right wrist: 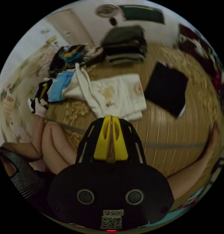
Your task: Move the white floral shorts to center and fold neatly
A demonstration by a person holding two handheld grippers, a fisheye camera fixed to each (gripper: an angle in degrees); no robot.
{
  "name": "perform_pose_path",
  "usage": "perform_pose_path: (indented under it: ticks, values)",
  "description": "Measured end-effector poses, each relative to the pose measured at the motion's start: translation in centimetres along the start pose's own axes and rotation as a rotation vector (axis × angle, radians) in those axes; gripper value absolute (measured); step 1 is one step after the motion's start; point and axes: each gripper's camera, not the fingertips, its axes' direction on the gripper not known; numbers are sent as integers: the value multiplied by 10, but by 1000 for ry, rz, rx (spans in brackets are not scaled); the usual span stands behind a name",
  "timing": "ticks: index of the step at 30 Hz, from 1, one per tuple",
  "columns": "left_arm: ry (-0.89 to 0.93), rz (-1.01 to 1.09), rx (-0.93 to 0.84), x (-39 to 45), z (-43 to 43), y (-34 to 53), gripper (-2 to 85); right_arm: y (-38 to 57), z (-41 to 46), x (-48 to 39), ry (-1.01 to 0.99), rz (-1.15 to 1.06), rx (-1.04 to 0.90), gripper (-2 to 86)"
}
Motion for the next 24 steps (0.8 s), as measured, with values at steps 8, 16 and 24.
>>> perform_pose_path:
  ticks: [8,16,24]
  values:
    - [205,229,-341,77,120,32,41,44,19,88,-172,200,4,54]
    - [157,722,-663,224,254,116,1,19,25,85,-206,-50,25,87]
    - [-113,1196,-910,295,331,168,66,33,22,48,-25,-415,-16,120]
